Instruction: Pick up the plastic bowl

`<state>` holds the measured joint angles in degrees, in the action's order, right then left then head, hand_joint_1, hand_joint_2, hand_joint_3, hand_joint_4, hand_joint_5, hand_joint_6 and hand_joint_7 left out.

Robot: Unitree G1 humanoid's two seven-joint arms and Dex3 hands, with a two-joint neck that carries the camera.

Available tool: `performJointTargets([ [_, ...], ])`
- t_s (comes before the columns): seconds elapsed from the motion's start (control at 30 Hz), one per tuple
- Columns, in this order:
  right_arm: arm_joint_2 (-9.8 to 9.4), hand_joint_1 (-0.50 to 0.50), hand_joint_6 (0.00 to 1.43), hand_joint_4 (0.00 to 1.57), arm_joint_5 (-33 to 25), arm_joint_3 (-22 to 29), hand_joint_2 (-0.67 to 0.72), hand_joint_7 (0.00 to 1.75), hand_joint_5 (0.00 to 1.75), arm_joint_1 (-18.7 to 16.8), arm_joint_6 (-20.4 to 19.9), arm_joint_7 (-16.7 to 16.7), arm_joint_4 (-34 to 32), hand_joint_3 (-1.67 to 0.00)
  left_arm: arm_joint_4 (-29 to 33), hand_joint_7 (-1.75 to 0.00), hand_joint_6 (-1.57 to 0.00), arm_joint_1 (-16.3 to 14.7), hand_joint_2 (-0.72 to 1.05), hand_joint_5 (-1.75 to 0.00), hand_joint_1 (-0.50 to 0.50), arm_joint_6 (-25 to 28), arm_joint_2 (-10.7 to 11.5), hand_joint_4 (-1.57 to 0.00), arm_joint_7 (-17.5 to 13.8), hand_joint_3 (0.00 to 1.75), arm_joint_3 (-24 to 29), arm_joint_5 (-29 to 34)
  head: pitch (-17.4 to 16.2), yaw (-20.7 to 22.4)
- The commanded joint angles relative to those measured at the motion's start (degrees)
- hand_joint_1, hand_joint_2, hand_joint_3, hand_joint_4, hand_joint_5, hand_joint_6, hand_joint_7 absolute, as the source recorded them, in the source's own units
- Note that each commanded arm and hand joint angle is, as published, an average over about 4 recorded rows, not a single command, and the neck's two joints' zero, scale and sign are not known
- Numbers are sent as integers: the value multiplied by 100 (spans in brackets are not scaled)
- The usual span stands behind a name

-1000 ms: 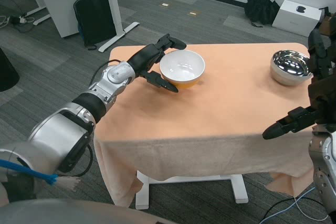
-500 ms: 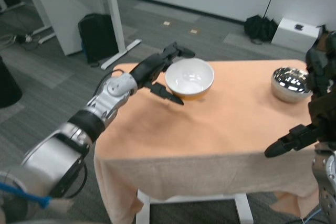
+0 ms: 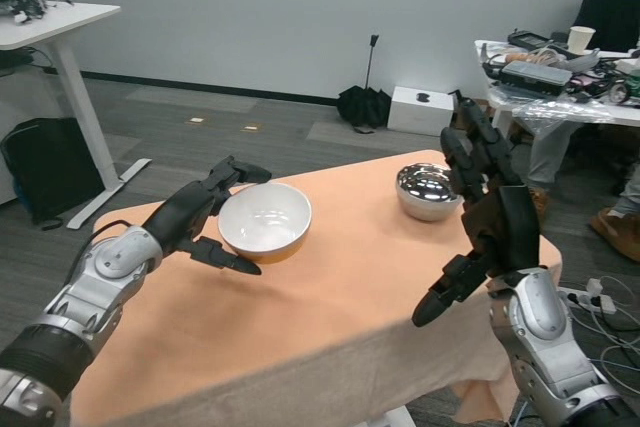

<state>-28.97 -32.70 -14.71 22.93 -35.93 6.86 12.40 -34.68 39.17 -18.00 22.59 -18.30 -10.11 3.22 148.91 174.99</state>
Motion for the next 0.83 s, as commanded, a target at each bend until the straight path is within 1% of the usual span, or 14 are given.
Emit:
performJointTargets([
  [0.03,-107,-50,0,0,-43,74,53,0,0,-96,-63,26,-117,0,69,-147,-149,108,69,-175,-48,16,-18,-157,-24,175,-33,36,47,-21],
  [0.2,-153,-50,0,0,-43,78,53,0,0,-144,-54,26,-168,0,124,-147,-149,126,69,-175,-48,29,-31,-157,-24,175,-35,30,51,-68],
  [0.33,-171,-50,0,0,-48,82,53,0,0,-179,-46,21,-181,0,313,-147,-149,134,69,-175,-48,95,-35,-157,-24,175,-35,16,26,-63],
  [0.53,-171,-50,0,0,-61,65,53,0,0,-184,-46,21,-154,0,576,-147,-149,187,69,-175,-48,192,-31,-157,-24,175,-27,-1,11,-37],
  [0.83,-150,-50,0,0,-64,39,53,0,0,-184,-46,23,-133,0,705,-147,-149,161,69,-175,-48,233,-18,-157,-42,175,41,-14,-9,-16],
])
